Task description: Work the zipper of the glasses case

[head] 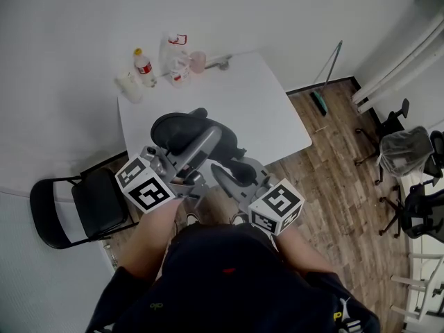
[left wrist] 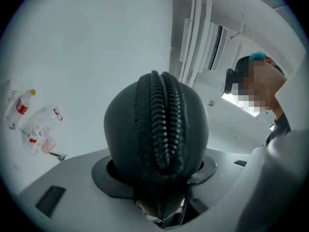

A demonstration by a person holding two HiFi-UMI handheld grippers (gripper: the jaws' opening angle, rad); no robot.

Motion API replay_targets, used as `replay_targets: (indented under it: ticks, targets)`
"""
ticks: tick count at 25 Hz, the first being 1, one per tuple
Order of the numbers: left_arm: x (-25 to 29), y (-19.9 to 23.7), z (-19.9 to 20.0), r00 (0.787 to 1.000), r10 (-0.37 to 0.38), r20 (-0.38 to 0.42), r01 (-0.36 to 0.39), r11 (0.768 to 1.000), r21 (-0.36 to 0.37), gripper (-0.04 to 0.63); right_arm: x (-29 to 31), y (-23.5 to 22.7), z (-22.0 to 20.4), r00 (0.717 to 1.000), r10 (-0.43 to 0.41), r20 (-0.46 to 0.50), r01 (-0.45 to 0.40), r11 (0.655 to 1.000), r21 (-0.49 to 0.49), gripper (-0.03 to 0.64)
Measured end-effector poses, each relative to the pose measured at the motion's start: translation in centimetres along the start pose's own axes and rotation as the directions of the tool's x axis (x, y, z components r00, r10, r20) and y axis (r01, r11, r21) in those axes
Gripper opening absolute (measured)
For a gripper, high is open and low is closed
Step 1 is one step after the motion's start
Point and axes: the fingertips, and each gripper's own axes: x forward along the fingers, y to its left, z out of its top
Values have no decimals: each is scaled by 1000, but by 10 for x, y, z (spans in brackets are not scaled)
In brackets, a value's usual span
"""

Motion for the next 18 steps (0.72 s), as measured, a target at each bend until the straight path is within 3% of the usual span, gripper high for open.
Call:
replay_targets:
  ticks: [10, 18]
  targets:
    - [0, 2, -3, 1000, 11, -8, -11, 1000, 11, 273, 7, -2, 0, 1000, -11, -20, 11, 1000, -1, 26]
    - [-1, 4, -8, 999, 21, -43, -19, 999, 46, 273, 5, -8, -6, 994, -57, -88, 46, 992, -117, 20]
